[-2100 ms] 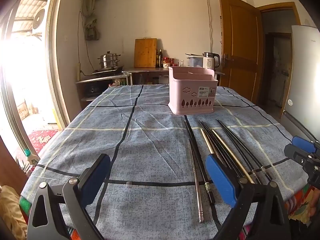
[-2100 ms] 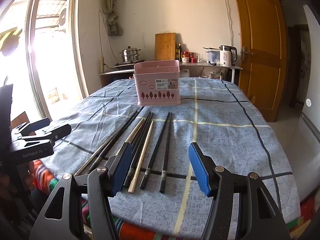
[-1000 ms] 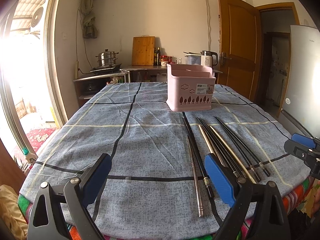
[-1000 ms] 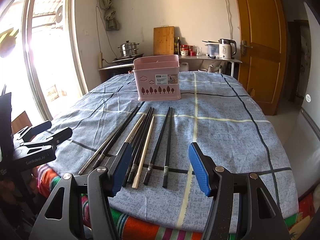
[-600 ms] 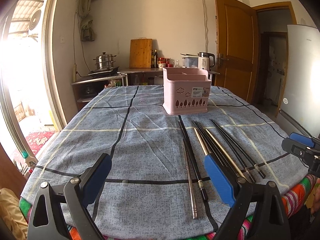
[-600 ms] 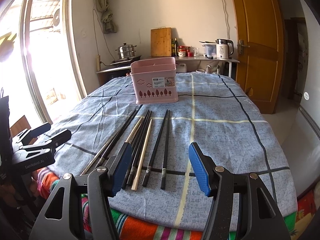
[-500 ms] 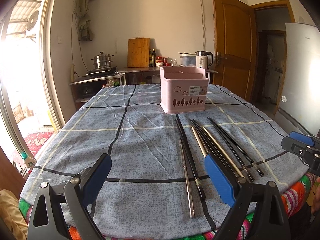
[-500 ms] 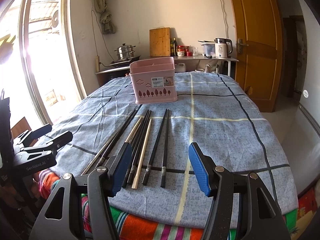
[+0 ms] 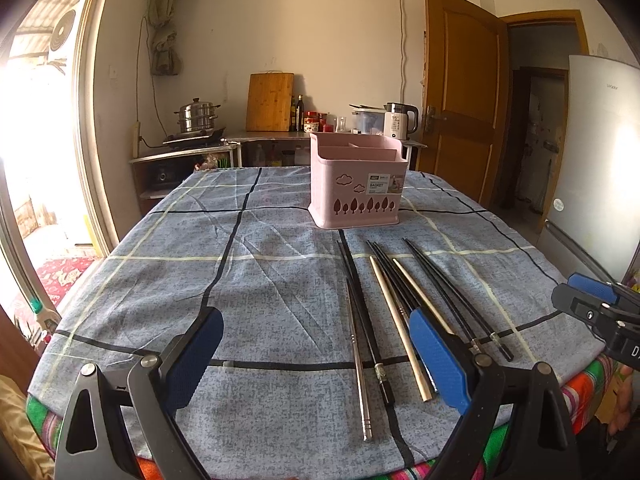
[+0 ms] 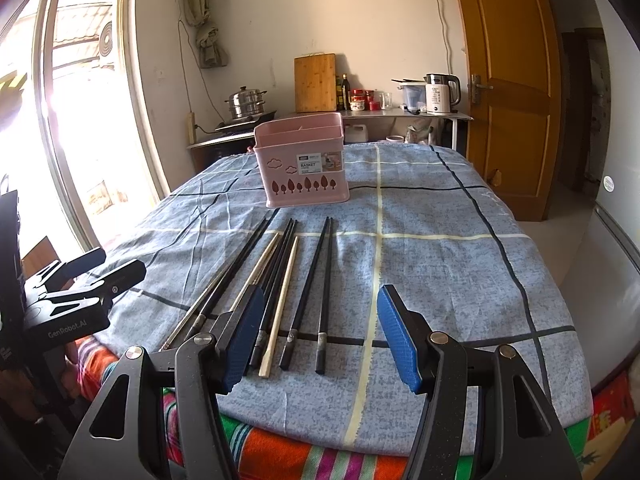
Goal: Organize utensils
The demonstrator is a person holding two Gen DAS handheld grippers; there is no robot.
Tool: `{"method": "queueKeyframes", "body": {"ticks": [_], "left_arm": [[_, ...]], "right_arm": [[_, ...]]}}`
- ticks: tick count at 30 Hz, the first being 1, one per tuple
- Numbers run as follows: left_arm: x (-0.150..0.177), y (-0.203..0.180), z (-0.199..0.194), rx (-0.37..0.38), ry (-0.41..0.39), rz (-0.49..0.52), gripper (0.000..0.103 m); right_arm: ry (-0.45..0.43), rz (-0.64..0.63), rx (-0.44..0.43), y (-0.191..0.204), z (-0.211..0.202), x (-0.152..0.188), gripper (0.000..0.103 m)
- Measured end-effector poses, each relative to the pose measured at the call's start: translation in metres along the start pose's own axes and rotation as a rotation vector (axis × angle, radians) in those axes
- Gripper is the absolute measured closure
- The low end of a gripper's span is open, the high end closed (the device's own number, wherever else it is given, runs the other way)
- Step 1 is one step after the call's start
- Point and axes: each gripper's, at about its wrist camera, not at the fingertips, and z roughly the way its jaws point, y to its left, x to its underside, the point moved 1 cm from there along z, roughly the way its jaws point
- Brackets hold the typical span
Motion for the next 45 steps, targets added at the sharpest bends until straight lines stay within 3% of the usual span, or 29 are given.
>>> {"method": "queueKeyframes", "body": {"ticks": [45], "left_arm": [[0.001,0.002,0.008,0.021,0.017,-0.007,0.008]], "right_arm": [[0.024,-0.003,0.003,0.005,0.007,0.0,0.043]]}}
